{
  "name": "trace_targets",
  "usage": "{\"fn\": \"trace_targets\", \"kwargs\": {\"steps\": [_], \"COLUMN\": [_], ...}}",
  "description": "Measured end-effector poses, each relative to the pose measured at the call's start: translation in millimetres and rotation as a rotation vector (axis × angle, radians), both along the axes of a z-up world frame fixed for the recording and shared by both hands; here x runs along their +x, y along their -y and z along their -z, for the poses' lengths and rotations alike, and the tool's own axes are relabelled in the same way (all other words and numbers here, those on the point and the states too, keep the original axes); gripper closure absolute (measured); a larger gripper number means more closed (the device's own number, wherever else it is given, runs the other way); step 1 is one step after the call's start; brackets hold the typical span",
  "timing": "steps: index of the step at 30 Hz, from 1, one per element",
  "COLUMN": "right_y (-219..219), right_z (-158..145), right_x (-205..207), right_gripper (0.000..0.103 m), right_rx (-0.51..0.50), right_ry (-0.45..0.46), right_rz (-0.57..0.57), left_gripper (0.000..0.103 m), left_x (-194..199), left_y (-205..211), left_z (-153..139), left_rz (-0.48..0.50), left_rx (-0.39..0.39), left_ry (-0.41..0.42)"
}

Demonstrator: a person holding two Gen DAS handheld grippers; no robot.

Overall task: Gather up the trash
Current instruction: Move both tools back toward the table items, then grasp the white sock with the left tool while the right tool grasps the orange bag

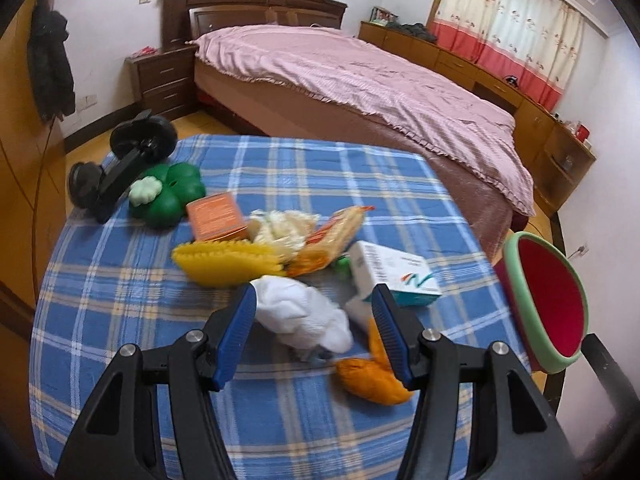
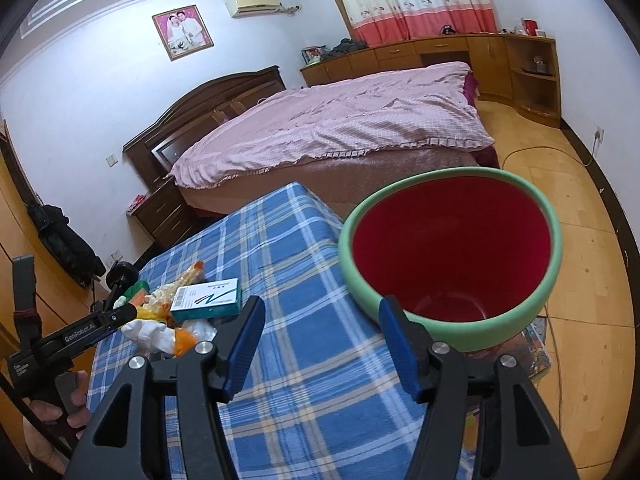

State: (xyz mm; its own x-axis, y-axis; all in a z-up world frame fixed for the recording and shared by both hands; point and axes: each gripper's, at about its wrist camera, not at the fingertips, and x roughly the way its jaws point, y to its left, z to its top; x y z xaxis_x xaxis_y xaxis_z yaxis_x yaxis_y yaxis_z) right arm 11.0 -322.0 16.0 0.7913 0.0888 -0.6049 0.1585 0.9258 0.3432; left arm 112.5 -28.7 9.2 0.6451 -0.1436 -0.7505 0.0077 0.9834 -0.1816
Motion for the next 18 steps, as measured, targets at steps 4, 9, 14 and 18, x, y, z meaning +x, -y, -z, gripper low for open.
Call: {"fn": "trace_targets", "kwargs": {"steps": [4, 9, 14, 18], "right_y": [-9, -20, -30, -36], "right_z": [3, 8, 12, 15], "right_x": [5, 13, 21, 23], "right_gripper": [0.041, 0.041, 0.041, 0.041], "right_rx": [-0.007, -0.014, -0.024, -0.026], "right_ry": [-0.016, -0.039, -0.058, -0.069], "right_rz": [-0.009, -0.024, -0.044, -0.055], "left_gripper": [0.043, 0.043, 0.043, 0.055], "left_x": [5, 11, 15, 16], "left_y": [-9, -17, -21, -21], "left_z": [13, 29, 38, 43], "left_rz": [-0.014, -0.026, -0.021, -0.01], "left_rx": [-0.012, -0.034, -0.073, -0.095], "left_ry": [-0.031, -0.072, -0.087, -0.093]}}
